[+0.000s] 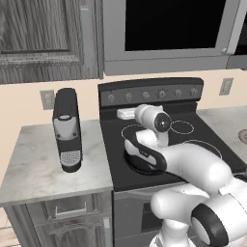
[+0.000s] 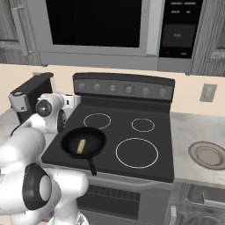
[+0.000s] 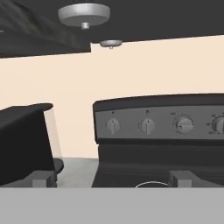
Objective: Pick up the butter stick and place it in the pan. Then turn on the burner for the pan.
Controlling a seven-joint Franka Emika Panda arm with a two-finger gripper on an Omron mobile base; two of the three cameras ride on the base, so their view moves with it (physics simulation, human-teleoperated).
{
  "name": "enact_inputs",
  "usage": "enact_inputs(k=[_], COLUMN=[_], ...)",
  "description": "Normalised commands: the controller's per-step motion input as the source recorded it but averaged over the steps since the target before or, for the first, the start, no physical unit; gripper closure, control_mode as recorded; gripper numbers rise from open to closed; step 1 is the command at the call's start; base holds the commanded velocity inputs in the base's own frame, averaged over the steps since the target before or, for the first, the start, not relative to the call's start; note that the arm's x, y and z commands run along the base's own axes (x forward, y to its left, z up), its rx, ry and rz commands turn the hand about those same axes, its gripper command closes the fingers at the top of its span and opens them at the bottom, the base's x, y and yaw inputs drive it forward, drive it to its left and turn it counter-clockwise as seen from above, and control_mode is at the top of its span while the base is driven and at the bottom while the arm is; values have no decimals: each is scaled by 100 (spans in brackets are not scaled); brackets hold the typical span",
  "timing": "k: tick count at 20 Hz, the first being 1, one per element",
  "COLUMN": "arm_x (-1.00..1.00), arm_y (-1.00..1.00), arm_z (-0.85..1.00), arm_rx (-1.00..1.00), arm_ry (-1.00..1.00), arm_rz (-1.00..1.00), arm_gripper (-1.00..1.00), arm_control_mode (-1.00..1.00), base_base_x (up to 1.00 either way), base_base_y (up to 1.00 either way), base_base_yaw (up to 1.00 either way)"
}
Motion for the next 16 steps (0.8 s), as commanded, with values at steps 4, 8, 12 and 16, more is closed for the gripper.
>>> enact_inputs(k=[4, 8, 12, 16], arm_x=[17, 25, 21, 18], arm_y=[0, 0, 0, 0], arm_z=[-11, -8, 0, 0], arm_rx=[0, 0, 0, 0], arm_ry=[0, 0, 0, 0], arm_rz=[0, 0, -1, -1], arm_gripper=[-100, -100, -100, -100], arm_control_mode=[-100, -100, -100, -100], base_base_x=[0, 0, 0, 0], base_base_y=[0, 0, 0, 0], base_base_yaw=[0, 0, 0, 0])
